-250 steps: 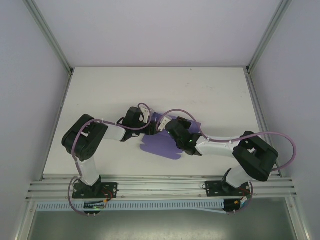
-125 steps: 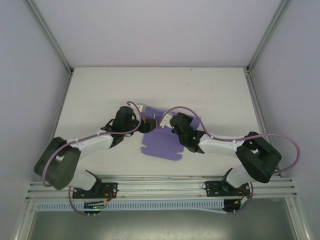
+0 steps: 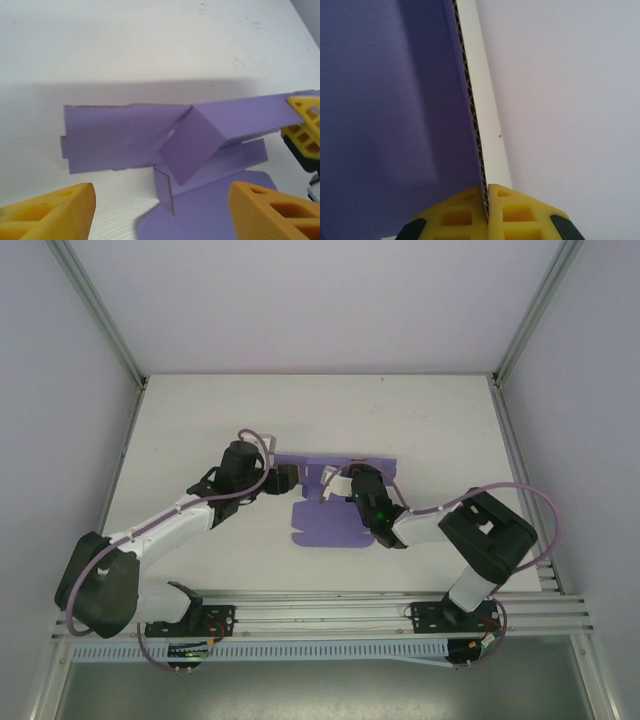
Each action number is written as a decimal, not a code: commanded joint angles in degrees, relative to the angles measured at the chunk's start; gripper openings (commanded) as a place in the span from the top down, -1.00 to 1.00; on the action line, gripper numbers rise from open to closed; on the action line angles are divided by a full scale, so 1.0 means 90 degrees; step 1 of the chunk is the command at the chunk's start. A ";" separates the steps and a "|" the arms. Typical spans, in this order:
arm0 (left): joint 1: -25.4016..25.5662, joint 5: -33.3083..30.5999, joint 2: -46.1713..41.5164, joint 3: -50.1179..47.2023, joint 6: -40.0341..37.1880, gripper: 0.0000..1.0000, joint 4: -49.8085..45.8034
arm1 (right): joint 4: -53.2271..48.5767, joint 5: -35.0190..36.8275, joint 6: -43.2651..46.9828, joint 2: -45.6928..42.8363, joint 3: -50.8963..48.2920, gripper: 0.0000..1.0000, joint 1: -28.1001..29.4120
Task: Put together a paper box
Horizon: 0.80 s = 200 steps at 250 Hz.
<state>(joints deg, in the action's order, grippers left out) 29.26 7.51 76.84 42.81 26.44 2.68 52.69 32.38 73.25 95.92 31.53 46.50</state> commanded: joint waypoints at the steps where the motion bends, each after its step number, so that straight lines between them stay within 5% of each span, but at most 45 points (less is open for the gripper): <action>1: -0.0213 0.0284 0.0171 0.0192 0.0048 -0.40 -0.0184 | 0.1856 -0.0194 0.0953 0.0634 -0.0279 1.00 -0.0018; 75: -0.0695 0.0323 0.0798 0.1385 -0.1285 -0.35 -0.1226 | 0.2574 -0.0111 0.1070 0.0963 -0.0437 1.00 0.0068; 124: -0.1180 0.1578 0.1435 0.2253 -0.2914 -0.30 -0.1794 | 0.2527 -0.0219 0.1250 0.0691 -0.0258 1.00 -0.0032; 200: -0.1182 0.2390 0.2879 0.3583 -0.5210 -0.26 -0.2652 | 0.2524 -0.0649 0.1210 0.0909 0.0040 1.00 -0.0383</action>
<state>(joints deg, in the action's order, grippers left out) 18.48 23.59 97.80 69.76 -8.86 -14.85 73.10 28.62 83.96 103.24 29.98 44.10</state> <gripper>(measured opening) 0.641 0.050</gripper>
